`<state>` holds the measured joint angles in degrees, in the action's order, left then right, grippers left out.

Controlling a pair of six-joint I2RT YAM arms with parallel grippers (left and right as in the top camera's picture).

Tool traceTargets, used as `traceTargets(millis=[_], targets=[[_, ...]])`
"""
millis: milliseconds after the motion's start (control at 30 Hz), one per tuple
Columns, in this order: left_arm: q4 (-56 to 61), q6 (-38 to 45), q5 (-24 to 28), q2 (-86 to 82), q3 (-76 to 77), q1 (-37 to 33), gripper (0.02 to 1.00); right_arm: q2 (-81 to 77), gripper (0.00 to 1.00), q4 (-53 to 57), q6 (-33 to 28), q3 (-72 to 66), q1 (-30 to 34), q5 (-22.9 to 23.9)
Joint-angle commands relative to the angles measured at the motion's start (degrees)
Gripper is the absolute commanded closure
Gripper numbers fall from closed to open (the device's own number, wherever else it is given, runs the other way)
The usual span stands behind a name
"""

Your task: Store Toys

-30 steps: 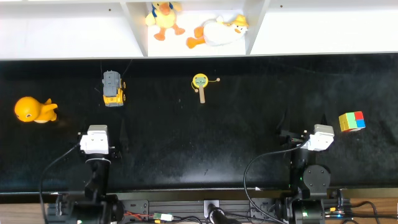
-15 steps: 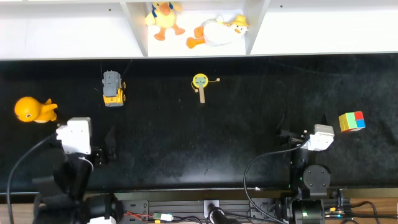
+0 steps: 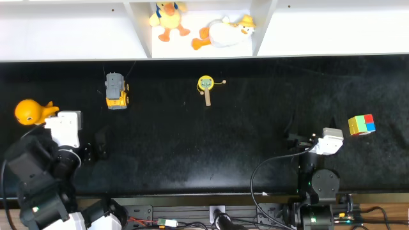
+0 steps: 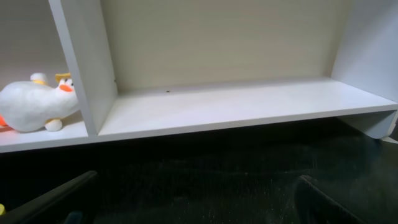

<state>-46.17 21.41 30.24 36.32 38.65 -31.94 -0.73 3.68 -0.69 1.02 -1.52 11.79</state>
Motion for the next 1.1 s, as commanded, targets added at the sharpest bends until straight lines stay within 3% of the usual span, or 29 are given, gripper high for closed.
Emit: traceTargets(millis=[33, 567, 933, 1100], targets=[[-0.5, 6.7, 11.7, -0.2, 2.0, -3.2, 0.023, 0.5, 0.005, -0.3, -0.2, -0.7, 0.0, -0.2], [-6.5, 9.1, 11.7, 9.4, 13.8, -3.6, 0.023, 0.5, 0.005, -0.3, -0.2, -0.7, 0.0, -0.2], [-20.3, 21.6, 11.7, 20.8, 24.4, -4.4, 0.025, 0.5, 0.007, -0.3, -0.2, -0.7, 0.0, -0.2], [-23.8, 23.6, 11.7, 21.2, 24.6, -7.5, 0.025, 0.5, 0.005, -0.3, -0.2, -0.7, 0.0, -0.2]])
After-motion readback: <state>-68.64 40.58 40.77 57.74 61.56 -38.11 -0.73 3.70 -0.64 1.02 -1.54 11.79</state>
